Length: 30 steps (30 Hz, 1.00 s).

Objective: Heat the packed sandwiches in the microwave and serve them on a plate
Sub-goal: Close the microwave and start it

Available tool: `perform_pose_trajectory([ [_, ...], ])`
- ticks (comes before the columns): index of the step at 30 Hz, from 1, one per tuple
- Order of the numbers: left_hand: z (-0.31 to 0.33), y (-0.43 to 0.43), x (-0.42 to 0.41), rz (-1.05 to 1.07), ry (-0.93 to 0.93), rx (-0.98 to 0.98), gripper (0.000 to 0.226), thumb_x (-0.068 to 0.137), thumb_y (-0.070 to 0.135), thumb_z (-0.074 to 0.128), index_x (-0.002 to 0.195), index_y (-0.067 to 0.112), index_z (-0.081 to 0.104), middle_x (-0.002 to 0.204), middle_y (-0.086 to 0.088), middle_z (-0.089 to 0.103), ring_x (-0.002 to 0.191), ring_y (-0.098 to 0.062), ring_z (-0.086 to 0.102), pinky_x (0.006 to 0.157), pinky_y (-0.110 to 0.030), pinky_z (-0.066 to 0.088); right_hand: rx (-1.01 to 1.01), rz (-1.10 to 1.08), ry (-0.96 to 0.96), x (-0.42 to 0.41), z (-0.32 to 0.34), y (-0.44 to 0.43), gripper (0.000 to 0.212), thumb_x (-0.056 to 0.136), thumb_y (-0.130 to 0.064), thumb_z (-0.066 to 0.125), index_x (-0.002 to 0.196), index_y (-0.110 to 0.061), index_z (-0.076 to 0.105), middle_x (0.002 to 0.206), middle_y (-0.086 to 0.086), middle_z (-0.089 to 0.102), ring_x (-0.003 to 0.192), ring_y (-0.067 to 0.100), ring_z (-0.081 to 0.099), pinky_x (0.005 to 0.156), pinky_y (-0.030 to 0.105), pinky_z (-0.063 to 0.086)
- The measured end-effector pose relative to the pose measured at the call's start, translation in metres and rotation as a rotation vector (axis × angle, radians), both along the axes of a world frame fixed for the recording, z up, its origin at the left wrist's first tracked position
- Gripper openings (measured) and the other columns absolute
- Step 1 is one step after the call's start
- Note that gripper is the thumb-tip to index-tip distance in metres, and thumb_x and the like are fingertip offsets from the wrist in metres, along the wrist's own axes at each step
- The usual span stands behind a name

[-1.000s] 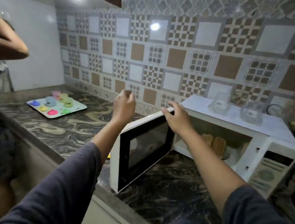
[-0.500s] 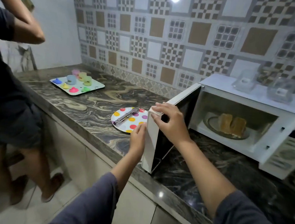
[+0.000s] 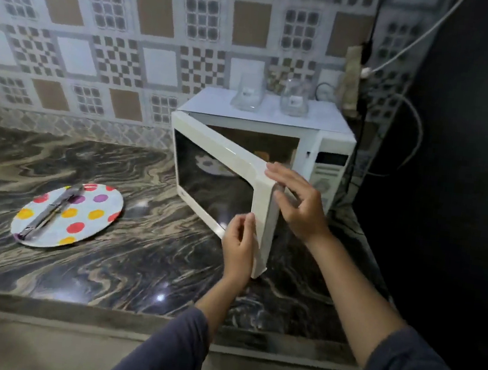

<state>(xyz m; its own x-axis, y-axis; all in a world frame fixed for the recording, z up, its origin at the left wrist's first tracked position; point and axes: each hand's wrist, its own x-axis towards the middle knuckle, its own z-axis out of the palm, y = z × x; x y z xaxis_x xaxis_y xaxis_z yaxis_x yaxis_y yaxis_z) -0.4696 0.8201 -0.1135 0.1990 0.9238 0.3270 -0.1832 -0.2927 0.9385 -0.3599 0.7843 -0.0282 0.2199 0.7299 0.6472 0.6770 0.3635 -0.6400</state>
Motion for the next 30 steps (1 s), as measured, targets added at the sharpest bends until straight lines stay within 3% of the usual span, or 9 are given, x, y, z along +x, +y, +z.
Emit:
perform_pose_trajectory([
  [6,-0.025,0.041,0.065,-0.149,0.224,0.062,0.036,0.097,0.030,0.044,0.064,0.015,0.044,0.063,0.002,0.042,0.060,-0.006,0.041,0.057,-0.025,0.033,-0.032,-0.195,-0.124,0.063,0.003,0.012,0.040,0.085,-0.017,0.063,0.123,-0.004,0.060,0.129,-0.006,0.051,0.128,0.008,0.045,0.111,0.015,0.030],
  [9,-0.023,0.068,0.092,-0.218,0.329,0.144,0.037,0.097,0.026,0.045,0.060,0.021,0.040,0.060,0.005,0.040,0.056,-0.002,0.041,0.052,-0.017,0.029,-0.017,-0.264,-0.139,0.091,0.007,0.031,0.043,0.078,-0.014,0.073,0.118,-0.003,0.063,0.126,-0.001,0.056,0.123,0.002,0.046,0.107,0.010,0.031],
  [13,-0.018,0.098,0.122,-0.252,0.407,0.250,0.040,0.097,0.022,0.047,0.059,0.027,0.035,0.057,0.007,0.037,0.053,-0.004,0.039,0.055,-0.024,0.028,0.022,-0.345,-0.190,0.122,0.011,0.057,0.041,0.073,-0.016,0.078,0.110,-0.003,0.067,0.118,0.008,0.066,0.117,0.007,0.054,0.105,0.018,0.039],
  [16,-0.017,0.111,0.134,-0.289,0.454,0.262,0.037,0.098,0.026,0.044,0.062,0.016,0.040,0.059,0.004,0.039,0.057,-0.012,0.038,0.058,-0.034,0.031,-0.029,-0.363,-0.218,0.138,0.017,0.068,0.041,0.072,-0.015,0.079,0.110,-0.004,0.068,0.118,0.010,0.067,0.119,0.017,0.057,0.106,0.031,0.042],
  [18,-0.014,0.116,0.141,-0.299,0.483,0.271,0.036,0.098,0.026,0.043,0.069,0.004,0.047,0.065,-0.006,0.047,0.061,-0.016,0.043,0.060,-0.036,0.034,-0.093,-0.357,-0.217,0.146,0.024,0.074,0.041,0.074,-0.016,0.078,0.112,-0.005,0.067,0.121,0.008,0.065,0.125,0.017,0.052,0.108,0.033,0.039],
  [21,-0.011,0.121,0.149,-0.300,0.522,0.273,0.026,0.096,0.018,0.046,0.081,-0.001,0.055,0.076,-0.010,0.054,0.071,-0.017,0.049,0.062,-0.026,0.032,-0.251,-0.336,-0.244,0.157,0.035,0.081,0.041,0.080,-0.025,0.072,0.119,-0.014,0.061,0.136,0.004,0.053,0.137,0.012,0.034,0.113,0.032,0.029],
  [24,-0.007,0.121,0.156,-0.258,0.556,0.265,0.021,0.094,0.015,0.048,0.085,-0.002,0.057,0.080,-0.006,0.052,0.074,-0.015,0.048,0.062,-0.021,0.029,-0.399,-0.347,-0.330,0.171,0.039,0.086,0.057,0.083,-0.041,0.065,0.132,-0.018,0.047,0.147,0.000,0.036,0.143,0.013,0.019,0.116,0.037,0.023],
  [27,0.001,0.118,0.161,-0.255,0.570,0.209,0.024,0.094,0.016,0.048,0.073,0.004,0.048,0.067,0.000,0.045,0.061,-0.011,0.041,0.059,-0.024,0.027,-0.491,-0.429,-0.469,0.183,0.041,0.090,0.086,0.079,-0.061,0.056,0.144,-0.012,0.029,0.153,0.004,0.026,0.145,0.020,0.014,0.119,0.041,0.012],
  [30,0.005,0.117,0.163,-0.262,0.597,0.168,0.024,0.095,0.018,0.048,0.073,0.008,0.046,0.067,-0.004,0.050,0.061,-0.016,0.045,0.055,-0.024,0.025,-0.572,-0.478,-0.578,0.190,0.039,0.093,0.099,0.076,-0.071,0.044,0.149,-0.010,0.017,0.158,0.004,0.014,0.146,0.019,0.009,0.120,0.039,0.002],
])
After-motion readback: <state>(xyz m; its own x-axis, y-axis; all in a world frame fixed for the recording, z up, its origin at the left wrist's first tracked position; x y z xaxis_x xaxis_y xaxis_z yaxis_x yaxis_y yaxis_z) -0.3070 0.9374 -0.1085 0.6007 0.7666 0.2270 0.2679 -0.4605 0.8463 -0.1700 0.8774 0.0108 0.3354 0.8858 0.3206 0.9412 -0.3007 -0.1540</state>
